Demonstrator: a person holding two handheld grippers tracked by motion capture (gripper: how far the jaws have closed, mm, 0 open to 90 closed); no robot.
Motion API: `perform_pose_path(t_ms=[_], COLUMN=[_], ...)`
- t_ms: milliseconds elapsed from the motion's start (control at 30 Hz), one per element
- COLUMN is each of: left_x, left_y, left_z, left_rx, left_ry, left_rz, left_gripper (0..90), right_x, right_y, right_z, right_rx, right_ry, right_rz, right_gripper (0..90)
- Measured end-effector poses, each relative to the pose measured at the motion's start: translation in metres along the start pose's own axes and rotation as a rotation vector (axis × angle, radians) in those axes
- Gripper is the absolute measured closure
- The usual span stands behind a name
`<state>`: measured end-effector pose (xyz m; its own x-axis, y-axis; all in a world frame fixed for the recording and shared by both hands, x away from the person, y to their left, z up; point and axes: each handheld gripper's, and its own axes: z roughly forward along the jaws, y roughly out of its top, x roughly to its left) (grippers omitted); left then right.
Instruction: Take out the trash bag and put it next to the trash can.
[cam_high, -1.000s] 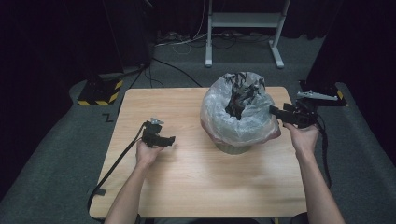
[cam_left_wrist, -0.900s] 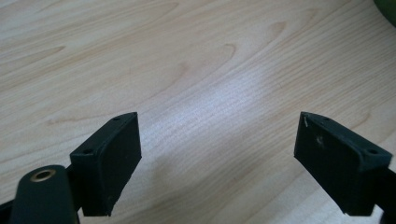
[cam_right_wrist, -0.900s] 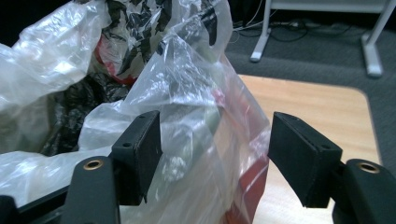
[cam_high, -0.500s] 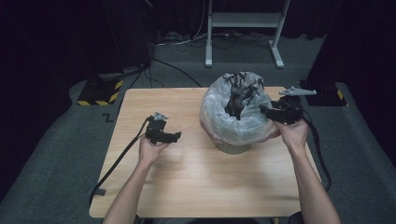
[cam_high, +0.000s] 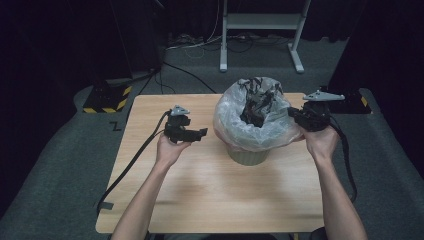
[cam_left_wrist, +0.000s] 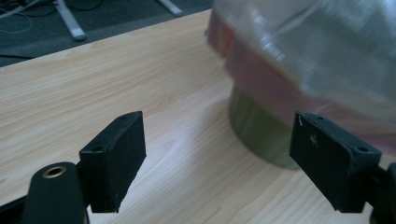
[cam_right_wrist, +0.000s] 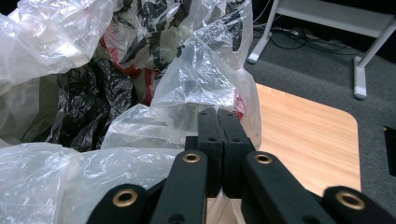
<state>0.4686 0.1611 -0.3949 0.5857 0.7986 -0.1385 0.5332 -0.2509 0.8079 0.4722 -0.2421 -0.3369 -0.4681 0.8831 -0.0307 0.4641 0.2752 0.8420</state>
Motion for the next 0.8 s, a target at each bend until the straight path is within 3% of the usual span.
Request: perform_pose_path(t_ms=[100,167,200,267,533,800], left_x=[-0.007,-0.015,-0.015,-0.023,-0.047,-0.063], left_y=[0.013,0.029,0.029,0.046,0.075,0.083], left_z=[-0.005,-0.012,-0.012,-0.016,-0.009,0.014], left_rx=[-0.034,-0.101,-0.101,-0.140,-0.105,-0.029], left_ry=[-0.037,-0.079,-0.079,-0.109,-0.123,-0.127], left_rz=[-0.006,-0.021,-0.021,-0.024,0.017,0.045], left_gripper=[18.6,18.6,18.7,18.8,18.6,18.1], right_x=[-0.001,0.001,0.001,0.002,0.003,0.008], right_y=[0.000,0.000,0.000,0.001,0.002,0.003], right_z=[-0.001,-0.001,-0.001,-0.001,-0.002,0.001], right_rx=[0.001,-0.004,-0.004,-0.009,-0.022,-0.016], right_ry=[0.008,0.022,0.022,0.043,0.071,0.086], right_rz=[-0.003,0.000,0.000,0.007,0.018,0.016], right_gripper=[90.0,90.0,90.0,90.0,90.0,90.0])
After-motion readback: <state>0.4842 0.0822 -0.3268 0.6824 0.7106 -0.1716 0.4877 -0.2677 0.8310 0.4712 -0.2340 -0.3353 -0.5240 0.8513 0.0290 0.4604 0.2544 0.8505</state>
